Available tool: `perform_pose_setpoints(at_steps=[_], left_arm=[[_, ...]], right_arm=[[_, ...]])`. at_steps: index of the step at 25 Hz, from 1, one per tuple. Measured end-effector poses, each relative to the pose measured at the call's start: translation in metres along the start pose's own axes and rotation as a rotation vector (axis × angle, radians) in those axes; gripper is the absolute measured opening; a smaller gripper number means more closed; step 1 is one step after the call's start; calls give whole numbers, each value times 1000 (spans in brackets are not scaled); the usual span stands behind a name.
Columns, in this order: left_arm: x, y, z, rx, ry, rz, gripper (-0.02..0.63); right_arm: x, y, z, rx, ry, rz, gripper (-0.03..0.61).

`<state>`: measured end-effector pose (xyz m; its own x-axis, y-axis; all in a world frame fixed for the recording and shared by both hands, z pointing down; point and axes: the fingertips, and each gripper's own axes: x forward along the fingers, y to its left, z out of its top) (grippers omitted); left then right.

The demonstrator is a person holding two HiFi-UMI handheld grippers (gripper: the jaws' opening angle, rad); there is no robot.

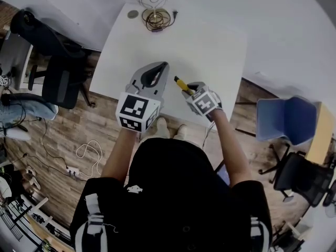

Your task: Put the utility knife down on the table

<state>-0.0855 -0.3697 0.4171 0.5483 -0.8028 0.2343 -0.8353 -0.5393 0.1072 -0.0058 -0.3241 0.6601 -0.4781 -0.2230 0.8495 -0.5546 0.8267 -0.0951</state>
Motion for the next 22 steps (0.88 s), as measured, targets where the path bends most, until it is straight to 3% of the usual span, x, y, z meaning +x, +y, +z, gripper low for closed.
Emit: perform_pose_setpoints(at_steps=[9, 17, 22], left_arm=[[0, 5, -11, -8, 24, 13, 15], [-1, 6, -17, -16, 38, 21, 15], [-3, 9, -21, -18, 48, 29, 15]], right_arm=[[32, -23, -42, -144, 177, -37, 135], [43, -50, -53, -383, 324, -102, 135], [53, -49, -62, -447, 379, -100, 135]])
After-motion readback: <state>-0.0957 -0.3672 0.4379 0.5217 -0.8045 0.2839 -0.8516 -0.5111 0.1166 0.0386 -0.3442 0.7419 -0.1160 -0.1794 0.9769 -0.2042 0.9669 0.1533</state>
